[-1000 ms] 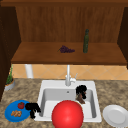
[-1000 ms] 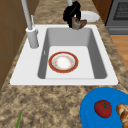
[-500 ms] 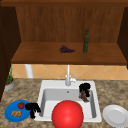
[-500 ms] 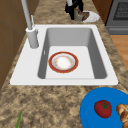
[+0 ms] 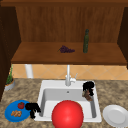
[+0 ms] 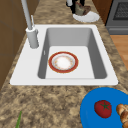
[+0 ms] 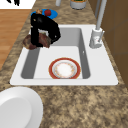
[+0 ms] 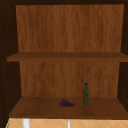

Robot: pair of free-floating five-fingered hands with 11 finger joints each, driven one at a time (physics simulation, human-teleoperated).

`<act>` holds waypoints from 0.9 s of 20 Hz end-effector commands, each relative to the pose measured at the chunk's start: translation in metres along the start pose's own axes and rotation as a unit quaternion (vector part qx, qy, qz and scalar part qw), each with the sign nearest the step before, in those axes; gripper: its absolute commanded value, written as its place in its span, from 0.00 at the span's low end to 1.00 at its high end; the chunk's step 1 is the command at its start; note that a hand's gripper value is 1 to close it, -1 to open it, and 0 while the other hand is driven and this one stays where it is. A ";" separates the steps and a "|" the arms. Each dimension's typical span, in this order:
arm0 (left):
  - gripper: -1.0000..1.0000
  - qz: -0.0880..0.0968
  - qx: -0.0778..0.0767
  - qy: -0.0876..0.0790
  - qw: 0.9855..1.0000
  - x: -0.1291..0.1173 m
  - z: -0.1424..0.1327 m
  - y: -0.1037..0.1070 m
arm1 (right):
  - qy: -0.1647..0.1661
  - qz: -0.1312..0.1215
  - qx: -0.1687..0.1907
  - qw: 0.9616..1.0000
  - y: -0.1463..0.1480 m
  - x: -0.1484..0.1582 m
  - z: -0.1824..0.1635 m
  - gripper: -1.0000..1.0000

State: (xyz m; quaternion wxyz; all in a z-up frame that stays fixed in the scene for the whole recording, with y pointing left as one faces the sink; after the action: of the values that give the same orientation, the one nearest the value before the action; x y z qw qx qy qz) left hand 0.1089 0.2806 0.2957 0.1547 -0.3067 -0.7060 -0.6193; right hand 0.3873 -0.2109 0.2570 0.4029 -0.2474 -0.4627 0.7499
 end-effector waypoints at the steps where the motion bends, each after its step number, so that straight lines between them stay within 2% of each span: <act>1: 0.50 0.000 0.000 0.000 1.000 0.000 0.000 0.000 | 0.022 -0.025 -0.009 0.999 -0.003 -0.010 0.015 1.00; 10: 0.50 0.000 0.000 0.000 1.000 0.000 0.000 0.000 | 0.024 -0.024 -0.015 0.999 0.003 -0.037 0.042 1.00; 18: 0.50 0.000 0.000 0.000 1.000 0.000 0.000 0.000 | 0.056 -0.027 -0.008 0.998 0.012 -0.056 0.056 1.00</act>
State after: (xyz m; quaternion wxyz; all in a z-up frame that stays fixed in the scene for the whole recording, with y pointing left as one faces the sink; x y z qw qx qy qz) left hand 0.1089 0.2806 0.2957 0.1547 -0.3067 -0.7060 -0.6193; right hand 0.3726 -0.2805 0.2709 0.4127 -0.2620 -0.4589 0.7419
